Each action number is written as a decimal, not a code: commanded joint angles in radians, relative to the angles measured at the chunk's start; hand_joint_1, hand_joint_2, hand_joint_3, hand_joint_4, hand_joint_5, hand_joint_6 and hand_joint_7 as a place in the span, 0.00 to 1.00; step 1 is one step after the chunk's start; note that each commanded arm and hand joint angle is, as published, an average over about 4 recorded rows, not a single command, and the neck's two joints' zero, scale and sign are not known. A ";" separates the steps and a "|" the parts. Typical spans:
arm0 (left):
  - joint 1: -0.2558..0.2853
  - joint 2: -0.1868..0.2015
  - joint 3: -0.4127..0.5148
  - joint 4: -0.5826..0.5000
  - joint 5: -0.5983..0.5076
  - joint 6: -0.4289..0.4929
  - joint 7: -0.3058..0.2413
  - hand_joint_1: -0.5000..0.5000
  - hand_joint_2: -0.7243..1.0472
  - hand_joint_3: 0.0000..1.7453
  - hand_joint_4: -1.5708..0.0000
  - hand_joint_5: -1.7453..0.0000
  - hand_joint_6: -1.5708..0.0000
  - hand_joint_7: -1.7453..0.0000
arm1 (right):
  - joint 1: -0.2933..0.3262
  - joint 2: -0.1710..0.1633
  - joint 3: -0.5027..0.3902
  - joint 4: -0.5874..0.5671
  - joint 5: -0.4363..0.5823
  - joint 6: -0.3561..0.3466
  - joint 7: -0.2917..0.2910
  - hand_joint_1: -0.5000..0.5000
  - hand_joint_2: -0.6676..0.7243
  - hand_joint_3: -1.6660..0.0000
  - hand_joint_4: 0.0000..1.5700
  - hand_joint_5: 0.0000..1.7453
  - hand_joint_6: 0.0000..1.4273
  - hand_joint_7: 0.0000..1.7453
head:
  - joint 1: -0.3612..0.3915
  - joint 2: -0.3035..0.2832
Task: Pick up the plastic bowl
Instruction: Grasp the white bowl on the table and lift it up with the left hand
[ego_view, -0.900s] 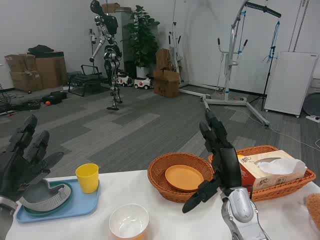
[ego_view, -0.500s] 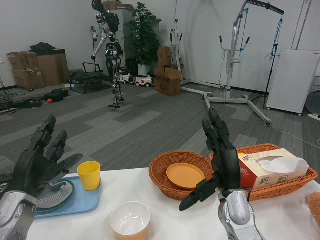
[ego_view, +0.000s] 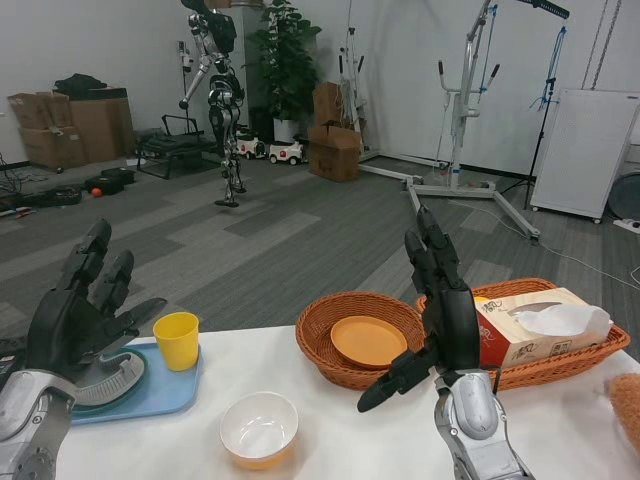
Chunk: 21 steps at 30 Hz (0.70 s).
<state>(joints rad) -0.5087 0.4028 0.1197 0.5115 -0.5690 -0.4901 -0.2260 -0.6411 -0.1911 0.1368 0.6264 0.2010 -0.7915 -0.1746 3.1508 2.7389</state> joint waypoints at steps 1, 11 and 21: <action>-0.017 0.007 -0.002 0.010 -0.002 -0.013 0.004 0.00 0.75 0.00 1.00 1.00 1.00 1.00 | 0.001 -0.008 -0.005 0.002 0.002 -0.004 -0.006 0.06 0.82 1.00 0.00 0.00 0.00 0.00 | 0.000 0.001; -0.016 -0.001 -0.004 0.010 0.004 -0.013 0.005 0.00 0.78 0.00 1.00 1.00 1.00 1.00 | 0.002 -0.029 -0.005 -0.039 -0.069 0.036 0.005 0.08 0.82 1.00 0.00 0.00 0.00 0.00 | -0.062 -0.286; 0.003 0.002 0.001 -0.033 0.138 0.007 0.001 0.00 0.80 0.01 1.00 1.00 1.00 1.00 | 0.023 -0.033 -0.011 -0.068 -0.073 0.041 0.018 0.08 0.80 1.00 0.00 0.00 0.00 0.00 | -0.077 -0.374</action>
<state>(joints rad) -0.5133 0.4023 0.1122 0.4984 -0.4655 -0.4889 -0.2242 -0.6356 -0.2209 0.1362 0.5748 0.1221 -0.7530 -0.1556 3.0746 2.3706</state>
